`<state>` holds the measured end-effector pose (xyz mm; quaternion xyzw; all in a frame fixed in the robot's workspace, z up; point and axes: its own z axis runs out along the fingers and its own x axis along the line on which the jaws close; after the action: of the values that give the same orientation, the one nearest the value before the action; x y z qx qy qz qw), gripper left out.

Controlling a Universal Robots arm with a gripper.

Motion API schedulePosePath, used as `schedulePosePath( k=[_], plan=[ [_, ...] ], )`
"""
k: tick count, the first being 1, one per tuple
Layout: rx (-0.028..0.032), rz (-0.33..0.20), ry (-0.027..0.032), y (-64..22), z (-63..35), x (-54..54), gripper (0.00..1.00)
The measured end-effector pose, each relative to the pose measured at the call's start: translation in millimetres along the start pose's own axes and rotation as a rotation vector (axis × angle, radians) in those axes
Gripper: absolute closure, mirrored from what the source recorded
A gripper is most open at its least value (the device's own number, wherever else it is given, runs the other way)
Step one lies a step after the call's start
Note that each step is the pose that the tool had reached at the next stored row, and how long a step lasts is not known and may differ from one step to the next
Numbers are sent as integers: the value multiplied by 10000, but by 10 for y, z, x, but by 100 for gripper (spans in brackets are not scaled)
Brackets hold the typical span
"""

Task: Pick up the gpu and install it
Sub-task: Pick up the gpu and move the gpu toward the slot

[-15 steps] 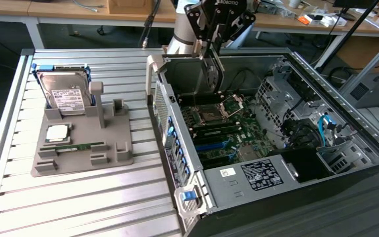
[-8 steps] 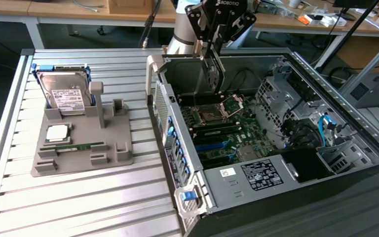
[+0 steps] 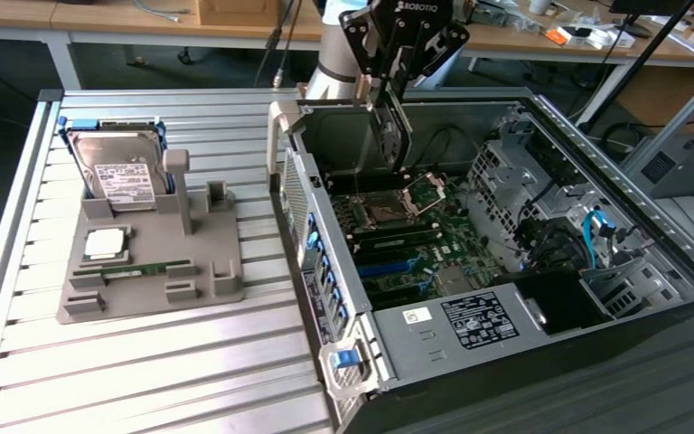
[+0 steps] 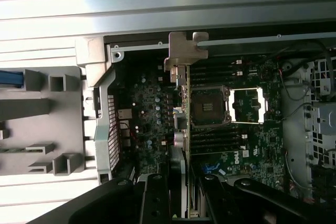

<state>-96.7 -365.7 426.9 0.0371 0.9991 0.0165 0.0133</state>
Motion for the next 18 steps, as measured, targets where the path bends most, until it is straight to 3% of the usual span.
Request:
schedulePosePath(
  k=[18],
  plan=[
    [24,1,-1,2,37,-42,73]
  ],
)
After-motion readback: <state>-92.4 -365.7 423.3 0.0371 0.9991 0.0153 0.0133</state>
